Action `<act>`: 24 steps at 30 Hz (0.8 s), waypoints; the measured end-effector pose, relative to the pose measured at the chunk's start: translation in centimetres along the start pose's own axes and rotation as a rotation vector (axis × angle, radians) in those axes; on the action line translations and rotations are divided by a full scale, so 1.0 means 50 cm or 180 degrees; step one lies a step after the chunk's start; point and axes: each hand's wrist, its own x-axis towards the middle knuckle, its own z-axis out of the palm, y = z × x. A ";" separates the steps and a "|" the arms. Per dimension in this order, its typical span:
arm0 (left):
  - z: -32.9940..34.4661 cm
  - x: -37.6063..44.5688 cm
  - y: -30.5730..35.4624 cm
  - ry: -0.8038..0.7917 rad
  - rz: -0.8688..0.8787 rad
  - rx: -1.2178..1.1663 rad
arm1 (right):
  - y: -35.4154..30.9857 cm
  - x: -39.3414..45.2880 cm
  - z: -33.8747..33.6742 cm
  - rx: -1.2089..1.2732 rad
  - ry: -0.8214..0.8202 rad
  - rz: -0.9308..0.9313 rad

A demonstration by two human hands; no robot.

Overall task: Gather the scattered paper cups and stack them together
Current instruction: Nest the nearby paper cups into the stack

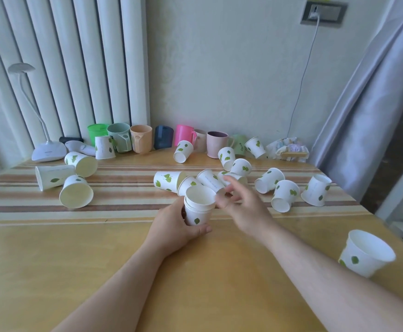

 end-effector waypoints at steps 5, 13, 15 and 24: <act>0.002 0.004 -0.001 -0.0009 -0.0016 0.0005 | 0.099 0.095 -0.125 -0.0232 0.2059 0.1067; 0.003 0.007 0.003 0.0000 -0.0021 0.0047 | 0.152 0.156 -0.192 -0.0386 0.1281 0.2244; 0.003 0.006 0.003 0.0018 -0.0025 0.0042 | 0.156 0.152 -0.184 -0.0317 0.1083 0.2083; 0.003 0.005 0.004 0.0018 -0.0018 0.0043 | 0.097 0.043 -0.095 0.0548 0.2061 0.1085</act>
